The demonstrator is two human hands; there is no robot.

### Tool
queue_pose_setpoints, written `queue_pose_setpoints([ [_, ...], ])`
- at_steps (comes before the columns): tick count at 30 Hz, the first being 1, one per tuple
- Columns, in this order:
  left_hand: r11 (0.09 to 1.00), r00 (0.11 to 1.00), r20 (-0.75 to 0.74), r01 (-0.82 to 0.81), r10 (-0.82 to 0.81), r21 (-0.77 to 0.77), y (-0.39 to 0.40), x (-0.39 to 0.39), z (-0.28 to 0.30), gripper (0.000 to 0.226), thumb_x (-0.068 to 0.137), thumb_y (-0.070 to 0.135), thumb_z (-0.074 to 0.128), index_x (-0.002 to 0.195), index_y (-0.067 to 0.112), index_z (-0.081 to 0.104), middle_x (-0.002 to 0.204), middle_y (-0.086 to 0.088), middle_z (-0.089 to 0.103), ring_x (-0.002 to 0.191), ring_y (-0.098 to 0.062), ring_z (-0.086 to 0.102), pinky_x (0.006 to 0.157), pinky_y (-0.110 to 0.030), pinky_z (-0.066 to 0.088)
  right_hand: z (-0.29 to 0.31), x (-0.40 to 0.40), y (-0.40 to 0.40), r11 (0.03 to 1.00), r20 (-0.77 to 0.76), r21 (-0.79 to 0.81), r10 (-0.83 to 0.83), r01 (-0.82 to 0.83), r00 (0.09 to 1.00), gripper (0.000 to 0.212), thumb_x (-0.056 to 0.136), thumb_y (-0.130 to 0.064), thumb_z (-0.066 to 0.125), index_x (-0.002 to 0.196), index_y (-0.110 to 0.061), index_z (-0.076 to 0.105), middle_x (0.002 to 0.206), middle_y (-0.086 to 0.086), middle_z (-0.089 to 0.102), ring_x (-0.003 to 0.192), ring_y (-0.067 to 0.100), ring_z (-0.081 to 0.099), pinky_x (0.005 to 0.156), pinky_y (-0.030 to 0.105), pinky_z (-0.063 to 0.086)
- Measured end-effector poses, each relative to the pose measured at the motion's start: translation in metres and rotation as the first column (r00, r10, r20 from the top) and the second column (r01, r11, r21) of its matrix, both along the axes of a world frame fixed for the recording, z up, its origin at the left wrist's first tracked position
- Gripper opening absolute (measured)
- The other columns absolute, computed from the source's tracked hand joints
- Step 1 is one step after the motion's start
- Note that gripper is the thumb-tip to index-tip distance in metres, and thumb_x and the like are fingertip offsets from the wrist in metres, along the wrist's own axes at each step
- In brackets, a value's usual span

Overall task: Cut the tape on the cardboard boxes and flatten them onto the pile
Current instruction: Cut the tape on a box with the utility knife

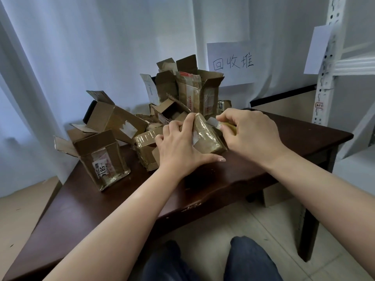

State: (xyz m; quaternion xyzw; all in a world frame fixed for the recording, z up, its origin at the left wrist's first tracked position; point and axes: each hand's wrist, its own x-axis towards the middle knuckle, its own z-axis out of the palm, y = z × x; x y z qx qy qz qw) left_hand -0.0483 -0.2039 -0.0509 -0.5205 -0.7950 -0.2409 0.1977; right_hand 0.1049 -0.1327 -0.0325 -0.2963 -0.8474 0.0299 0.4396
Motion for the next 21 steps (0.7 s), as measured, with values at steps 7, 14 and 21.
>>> queue_pose_setpoints([
  [7,1.0,1.0,-0.019,0.013,-0.012,0.021,0.003,-0.005,-0.008,0.125,0.044,0.089,0.062,0.148,0.032,0.021,0.132,-0.006,0.039,0.125,-0.026,0.033,0.102,-0.045,0.028,0.0,-0.01,-0.005,0.99,0.101,0.136,-0.039,0.025,0.994,0.027,0.096,-0.028,0.047,0.12,-0.025,0.06,0.094,0.002,0.07,0.09,0.027,0.065,0.064,0.03,0.037],
  [14,0.999,1.0,0.017,0.021,-0.022,0.041,0.003,-0.013,-0.013,0.125,0.041,0.088,0.063,0.146,0.033,0.023,0.131,-0.006,0.04,0.124,-0.026,0.035,0.099,-0.046,0.03,0.0,-0.009,-0.007,0.995,0.145,0.1,-0.012,-0.003,0.989,0.029,0.096,-0.027,0.047,0.121,-0.026,0.061,0.108,-0.002,0.068,0.104,0.023,0.061,0.069,0.029,0.035],
  [21,0.999,1.0,0.029,0.011,-0.013,0.053,0.003,-0.021,-0.015,0.124,0.04,0.089,0.058,0.145,0.033,0.024,0.133,-0.008,0.039,0.125,-0.028,0.035,0.101,-0.049,0.031,-0.009,0.0,-0.01,0.995,0.205,0.1,0.0,-0.021,0.979,0.027,0.094,-0.027,0.049,0.117,-0.026,0.064,0.105,-0.003,0.069,0.102,0.023,0.062,0.067,0.029,0.036],
])
